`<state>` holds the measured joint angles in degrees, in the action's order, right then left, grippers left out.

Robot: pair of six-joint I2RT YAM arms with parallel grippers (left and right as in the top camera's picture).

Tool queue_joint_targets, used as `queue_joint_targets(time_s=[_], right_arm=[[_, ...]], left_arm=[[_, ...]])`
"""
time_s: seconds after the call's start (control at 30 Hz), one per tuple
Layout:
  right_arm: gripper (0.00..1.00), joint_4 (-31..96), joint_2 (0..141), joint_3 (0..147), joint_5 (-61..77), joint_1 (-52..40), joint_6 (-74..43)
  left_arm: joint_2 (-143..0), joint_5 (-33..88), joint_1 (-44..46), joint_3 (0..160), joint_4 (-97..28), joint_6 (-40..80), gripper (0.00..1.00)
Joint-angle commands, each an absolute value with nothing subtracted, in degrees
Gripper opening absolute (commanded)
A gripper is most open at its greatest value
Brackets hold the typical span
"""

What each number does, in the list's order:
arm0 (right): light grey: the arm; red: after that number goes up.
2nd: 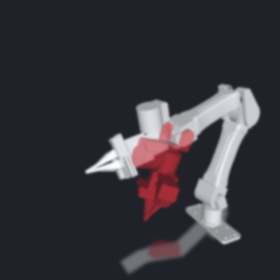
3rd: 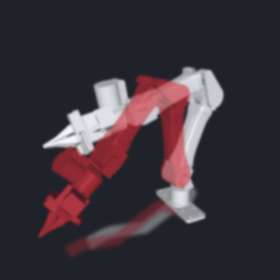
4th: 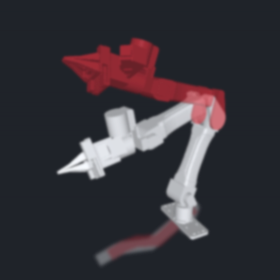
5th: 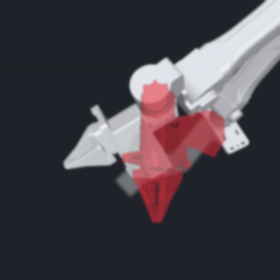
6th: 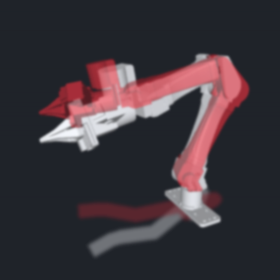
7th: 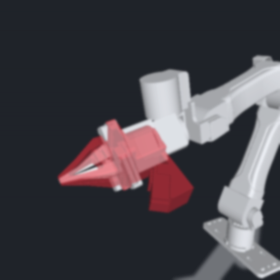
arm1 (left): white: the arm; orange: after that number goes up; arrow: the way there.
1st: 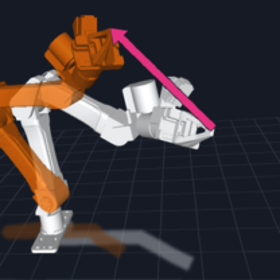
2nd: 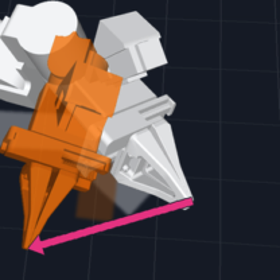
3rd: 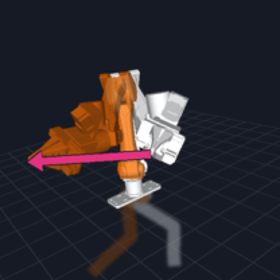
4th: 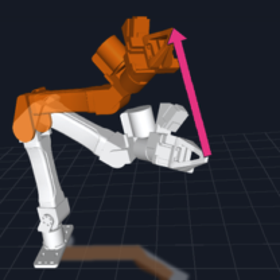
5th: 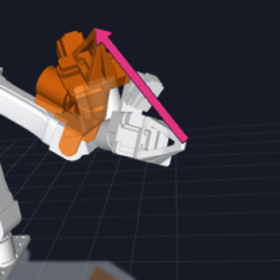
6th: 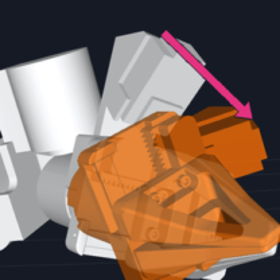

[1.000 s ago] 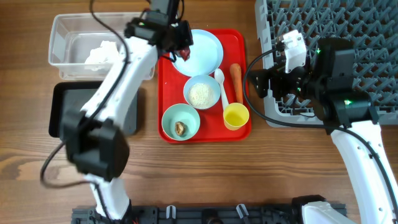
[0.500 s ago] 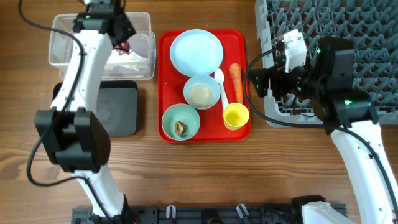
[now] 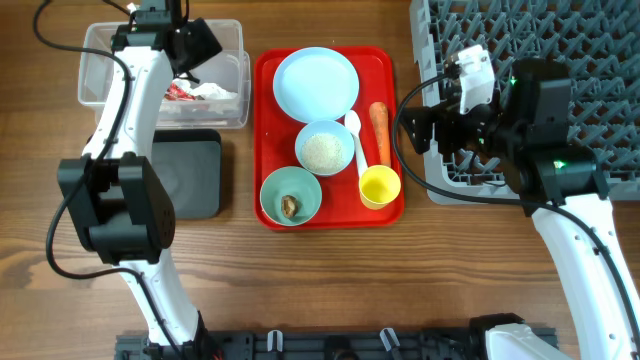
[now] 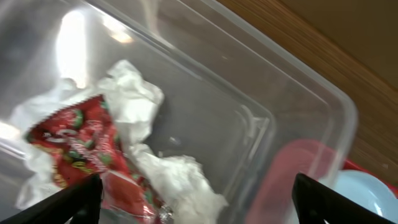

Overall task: Sort waste into correct bins and load items into the dishwasher rack
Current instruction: 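Carry the wrapper to the clear bin and release it, then reach the left gripper to the rice bowl and grasp its rim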

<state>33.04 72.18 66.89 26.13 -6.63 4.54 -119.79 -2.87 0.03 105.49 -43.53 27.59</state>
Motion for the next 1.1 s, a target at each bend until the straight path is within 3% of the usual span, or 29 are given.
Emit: queue_joint_targets(time_s=[0.0,1.07], right_arm=[[1.0,31.0,72.9,67.9,26.4,-6.5,4.6],[1.0,29.1,72.3,68.0,27.0,-6.5,4.5]], left_arm=[[-115.7,6.6,-0.1,106.1,-44.1,27.5,0.99],[-105.3,6.4,9.9,106.1,-55.9,20.9,0.99]])
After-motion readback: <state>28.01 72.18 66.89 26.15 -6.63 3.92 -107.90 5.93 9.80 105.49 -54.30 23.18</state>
